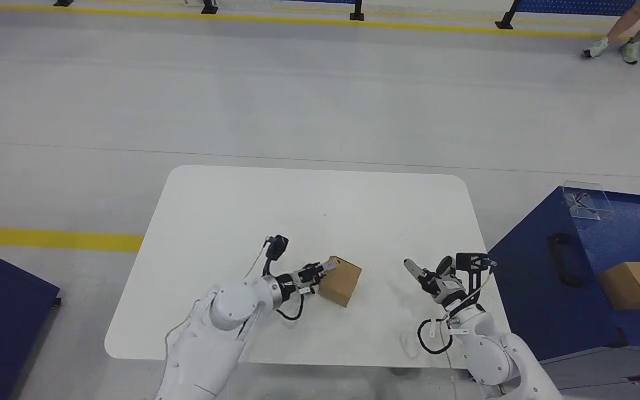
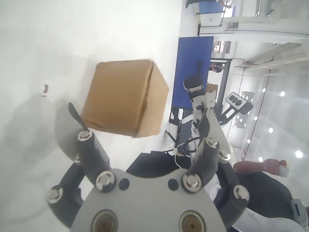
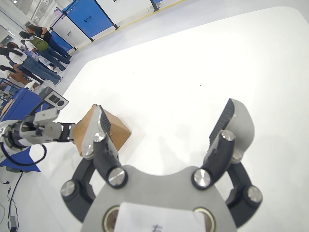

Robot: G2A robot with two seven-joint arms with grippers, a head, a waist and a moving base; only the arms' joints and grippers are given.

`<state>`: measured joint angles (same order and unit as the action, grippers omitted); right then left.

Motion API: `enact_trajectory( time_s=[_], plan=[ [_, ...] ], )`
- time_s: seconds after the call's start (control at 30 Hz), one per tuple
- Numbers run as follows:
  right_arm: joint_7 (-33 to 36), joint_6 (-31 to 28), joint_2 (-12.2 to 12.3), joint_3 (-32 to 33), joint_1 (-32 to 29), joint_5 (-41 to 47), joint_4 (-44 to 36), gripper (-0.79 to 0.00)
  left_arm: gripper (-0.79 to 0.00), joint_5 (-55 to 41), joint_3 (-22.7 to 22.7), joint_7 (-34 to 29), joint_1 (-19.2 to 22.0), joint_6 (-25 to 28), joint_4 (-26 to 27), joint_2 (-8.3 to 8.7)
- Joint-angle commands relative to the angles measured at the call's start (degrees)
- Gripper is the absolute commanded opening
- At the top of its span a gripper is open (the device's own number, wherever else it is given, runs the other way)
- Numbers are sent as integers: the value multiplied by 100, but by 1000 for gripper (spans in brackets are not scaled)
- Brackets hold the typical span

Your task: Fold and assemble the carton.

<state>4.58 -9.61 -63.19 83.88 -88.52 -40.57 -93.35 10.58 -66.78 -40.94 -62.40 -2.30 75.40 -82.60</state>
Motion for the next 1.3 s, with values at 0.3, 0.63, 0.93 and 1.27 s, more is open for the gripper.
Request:
enact_trajectory(
  time_s=[0.3,0.63,0.93,1.27],
  plan=[
    [-1,0,0,1,0,3,0,0,-785,3934,707,1111,-1093,-299,2830,206],
    [-1,0,0,1,0,3,0,0,-785,5245,2009,663,96,-1038,1632,-100],
    [-1,0,0,1,0,3,0,0,-785,5225,2477,411,770,-1369,817,-377],
    [-1,0,0,1,0,3,0,0,-785,5170,2661,339,1034,-1533,208,-584]
  ],
)
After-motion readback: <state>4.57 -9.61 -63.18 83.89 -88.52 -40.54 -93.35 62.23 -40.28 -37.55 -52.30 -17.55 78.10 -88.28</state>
